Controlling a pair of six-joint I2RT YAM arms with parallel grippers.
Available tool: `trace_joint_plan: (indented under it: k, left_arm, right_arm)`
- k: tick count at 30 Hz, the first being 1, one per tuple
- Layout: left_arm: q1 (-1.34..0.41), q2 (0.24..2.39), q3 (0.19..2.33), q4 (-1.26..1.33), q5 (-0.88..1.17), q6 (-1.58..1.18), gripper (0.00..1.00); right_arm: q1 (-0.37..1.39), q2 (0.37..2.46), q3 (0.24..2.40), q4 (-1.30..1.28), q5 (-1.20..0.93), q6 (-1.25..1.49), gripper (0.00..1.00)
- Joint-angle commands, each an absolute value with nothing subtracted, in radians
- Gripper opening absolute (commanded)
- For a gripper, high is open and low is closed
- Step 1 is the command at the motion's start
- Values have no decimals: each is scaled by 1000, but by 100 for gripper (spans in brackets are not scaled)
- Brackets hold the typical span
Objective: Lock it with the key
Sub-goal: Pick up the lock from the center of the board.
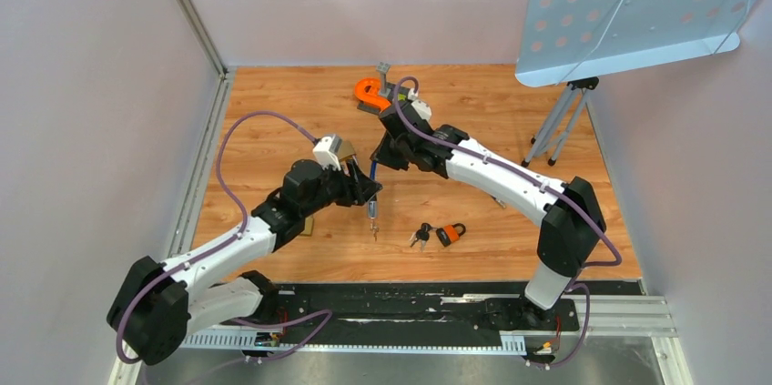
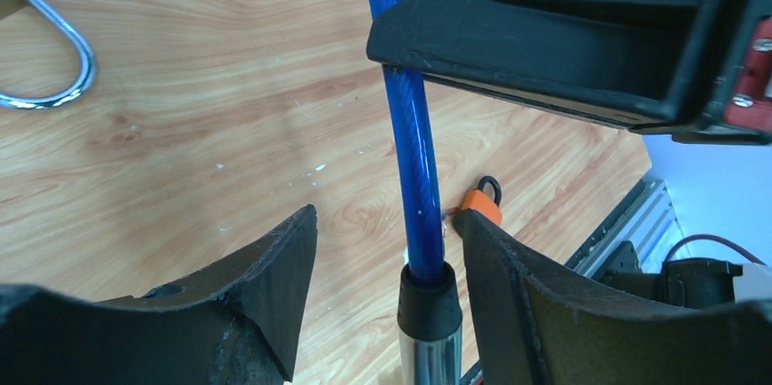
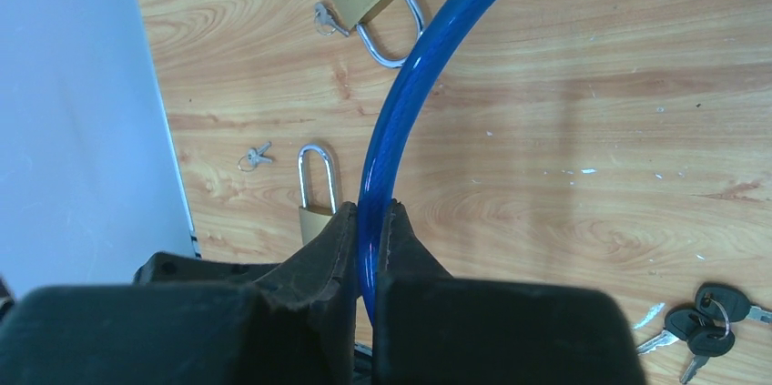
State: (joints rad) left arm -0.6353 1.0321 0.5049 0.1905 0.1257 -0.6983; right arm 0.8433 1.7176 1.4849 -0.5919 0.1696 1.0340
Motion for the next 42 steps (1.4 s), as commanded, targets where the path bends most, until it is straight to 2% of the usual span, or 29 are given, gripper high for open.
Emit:
trace_joint_plan:
  k: [1, 5, 11, 15, 18, 20, 21, 26, 27, 28, 32, 35, 38, 42]
  left_arm:
    - [-628, 1083, 572, 272, 215, -667, 65]
    - [-626, 1116, 581, 284, 240, -667, 58]
    - [-625, 1122, 582, 296, 240, -667, 40]
    - [-623, 1126, 583, 284, 233, -656, 21]
    - [-623, 1126, 584, 273, 230, -643, 1]
    - [-623, 1126, 589, 260, 222, -627, 0]
    - [-622, 1125, 591, 255, 220, -620, 0]
    - [-623, 1118, 607, 208, 192, -571, 0]
    - [-623, 1115, 609, 200, 187, -559, 0]
    - [-623, 1114, 615, 184, 179, -552, 0]
    - [-622, 1106, 633, 125, 147, -520, 0]
    - [-622, 1090, 654, 48, 123, -496, 0]
    - [-623, 1071, 675, -9, 88, -483, 0]
    - [-622, 1051, 700, -99, 35, -474, 0]
  right_arm:
    - [840, 1650, 1481, -506, 138, 1010, 0]
    - [835, 1645, 1475, -496, 124, 1010, 0]
    - [825, 1644, 1461, -486, 102, 1010, 0]
    - [817, 1647, 1451, -482, 94, 1010, 0]
    - [810, 1648, 1441, -481, 89, 1010, 0]
    - [805, 1645, 1432, -480, 88, 1008, 4]
    - [801, 1644, 1427, -480, 88, 1005, 10]
    - [782, 1623, 1388, -470, 102, 960, 56]
    - [778, 1615, 1375, -468, 111, 938, 62]
    - [772, 1605, 1362, -465, 122, 911, 65]
    - [728, 1558, 1294, -435, 174, 795, 66]
    - [695, 1481, 1164, -325, 182, 621, 68]
    - [658, 1423, 1044, -247, 237, 491, 74]
    - [566, 1462, 986, -238, 210, 373, 78]
